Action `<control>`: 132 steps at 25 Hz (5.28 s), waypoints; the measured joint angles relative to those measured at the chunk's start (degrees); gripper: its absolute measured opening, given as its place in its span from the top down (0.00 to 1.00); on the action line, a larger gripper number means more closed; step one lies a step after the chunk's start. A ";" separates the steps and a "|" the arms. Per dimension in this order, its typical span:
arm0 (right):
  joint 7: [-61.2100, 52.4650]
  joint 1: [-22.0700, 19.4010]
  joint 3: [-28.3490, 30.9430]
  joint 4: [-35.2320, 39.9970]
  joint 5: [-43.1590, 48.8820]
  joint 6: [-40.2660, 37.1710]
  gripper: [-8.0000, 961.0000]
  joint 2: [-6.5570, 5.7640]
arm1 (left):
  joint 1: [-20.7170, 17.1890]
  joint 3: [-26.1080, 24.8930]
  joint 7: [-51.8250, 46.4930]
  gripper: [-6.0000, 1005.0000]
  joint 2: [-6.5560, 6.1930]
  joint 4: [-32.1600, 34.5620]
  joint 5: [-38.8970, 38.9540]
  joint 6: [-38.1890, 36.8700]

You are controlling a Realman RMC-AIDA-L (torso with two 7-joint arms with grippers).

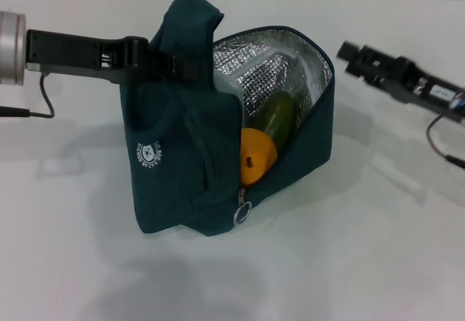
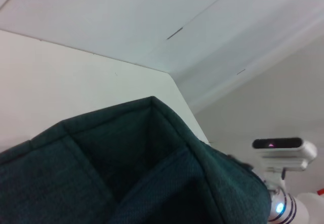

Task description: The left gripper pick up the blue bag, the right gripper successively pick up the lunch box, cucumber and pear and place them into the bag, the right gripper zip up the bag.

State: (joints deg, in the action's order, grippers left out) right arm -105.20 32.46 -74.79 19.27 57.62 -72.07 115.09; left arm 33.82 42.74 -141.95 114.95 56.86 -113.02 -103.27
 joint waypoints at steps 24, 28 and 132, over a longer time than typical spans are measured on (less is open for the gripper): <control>-1.40 5.41 -7.60 -3.60 2.67 1.11 0.53 0.42 | 0.02 0.07 0.36 0.95 0.27 0.00 0.09 0.07; 0.00 4.44 -7.40 -2.25 2.51 0.81 0.70 0.58 | 0.02 0.07 0.36 0.95 0.27 0.00 0.09 0.00; 51.75 -9.15 -19.32 -1.63 5.31 -11.61 0.11 0.90 | 5.69 1.56 4.46 0.95 3.43 -14.24 -0.69 4.75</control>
State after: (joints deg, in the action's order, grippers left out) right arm -53.44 23.31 -94.11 17.65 62.93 -83.67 115.98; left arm 39.51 44.30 -137.50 118.39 42.63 -113.72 -98.52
